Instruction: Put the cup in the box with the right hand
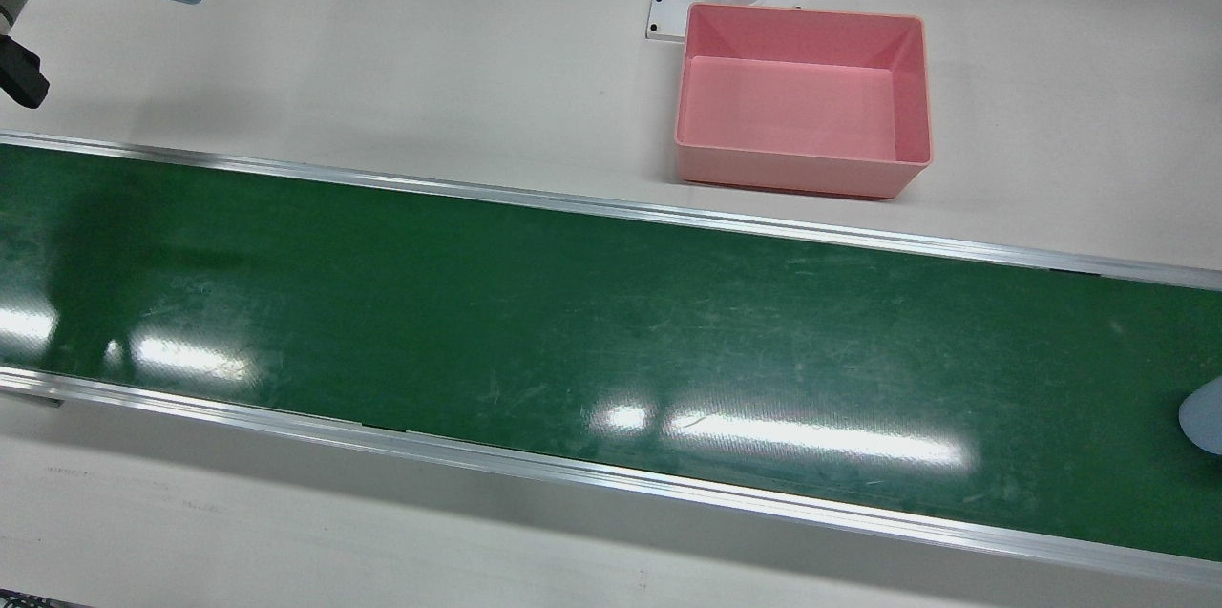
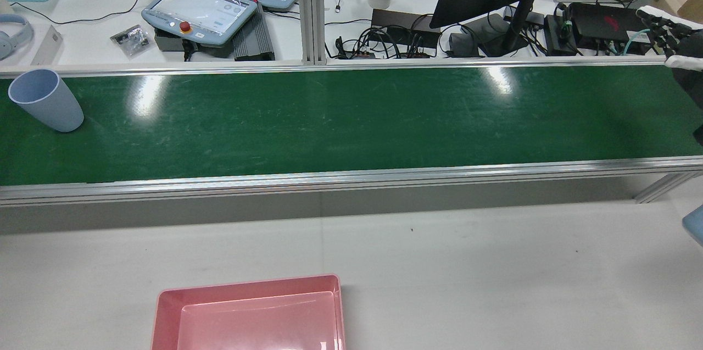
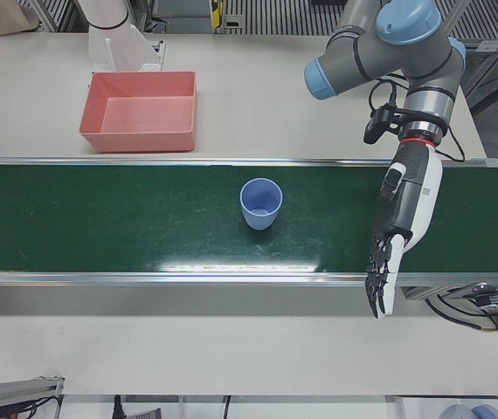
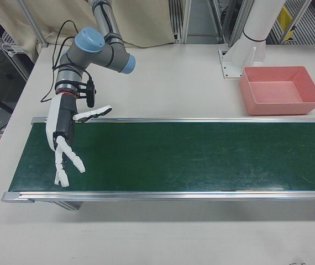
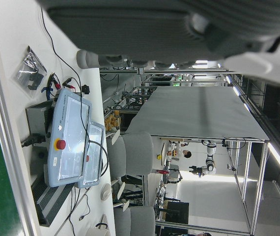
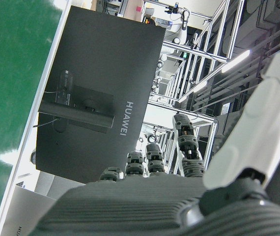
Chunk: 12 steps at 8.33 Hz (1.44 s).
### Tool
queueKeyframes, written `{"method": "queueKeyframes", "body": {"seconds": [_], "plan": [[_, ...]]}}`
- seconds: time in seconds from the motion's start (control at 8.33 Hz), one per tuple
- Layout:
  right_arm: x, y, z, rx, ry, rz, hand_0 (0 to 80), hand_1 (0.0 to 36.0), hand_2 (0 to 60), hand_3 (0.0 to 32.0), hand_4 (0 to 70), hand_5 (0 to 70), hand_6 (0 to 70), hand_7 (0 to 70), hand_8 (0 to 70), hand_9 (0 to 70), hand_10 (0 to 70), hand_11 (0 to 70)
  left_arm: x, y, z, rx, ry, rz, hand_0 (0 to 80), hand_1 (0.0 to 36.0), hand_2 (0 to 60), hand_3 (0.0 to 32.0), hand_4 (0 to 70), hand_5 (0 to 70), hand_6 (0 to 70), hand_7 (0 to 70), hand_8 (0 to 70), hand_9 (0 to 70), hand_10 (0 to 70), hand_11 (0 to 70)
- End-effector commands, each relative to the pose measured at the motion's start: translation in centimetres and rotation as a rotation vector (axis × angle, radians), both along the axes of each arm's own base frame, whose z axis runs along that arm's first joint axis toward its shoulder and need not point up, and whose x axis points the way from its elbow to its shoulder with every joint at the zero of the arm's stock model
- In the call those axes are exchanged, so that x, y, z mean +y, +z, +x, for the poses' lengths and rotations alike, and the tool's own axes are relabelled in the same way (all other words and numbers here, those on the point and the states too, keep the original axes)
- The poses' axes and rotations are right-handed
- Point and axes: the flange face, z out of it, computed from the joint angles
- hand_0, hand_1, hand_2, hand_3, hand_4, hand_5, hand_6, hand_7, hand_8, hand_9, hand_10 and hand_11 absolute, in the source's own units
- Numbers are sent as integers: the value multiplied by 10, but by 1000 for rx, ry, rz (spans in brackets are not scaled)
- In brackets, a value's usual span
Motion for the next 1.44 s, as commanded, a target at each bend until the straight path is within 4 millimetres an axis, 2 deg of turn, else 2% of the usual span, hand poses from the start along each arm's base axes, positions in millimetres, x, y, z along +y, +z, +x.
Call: {"method": "queueKeyframes", "body": {"seconds": [0.0,0.72,0.84,0.96,1.2,1.32], "plan": [[1,1,-1,-1,-2,-1,474,61,0,0,80,38,51,166,46,107,11,29,0,1,-1,1,-1,-2,0,0,0,0,0,0,0,0,0,0,0,0],[1,1,-3,1,-6,-4,477,66,0,0,102,39,51,162,44,104,14,33,0,0,0,0,0,0,0,0,0,0,0,0,0,0,0,0,0,0],[0,0,-4,1,-8,-3,495,90,0,0,127,45,51,147,39,93,21,46,0,1,0,1,0,-2,0,0,0,0,0,0,0,0,0,0,0,0],[0,0,-6,1,-11,-3,515,98,0,0,174,49,48,131,30,76,24,52,0,1,0,1,0,-2,0,0,0,0,0,0,0,0,0,0,0,0],[0,1,-5,1,-11,-4,543,124,0,0,189,57,52,131,39,87,29,61,0,1,0,0,0,-1,0,0,0,0,0,0,0,0,0,0,0,0],[0,1,-7,1,-14,-3,587,170,0,0,195,69,55,136,46,95,35,74,0,0,0,1,0,0,0,0,0,0,0,0,0,0,0,0,0,0]]}}
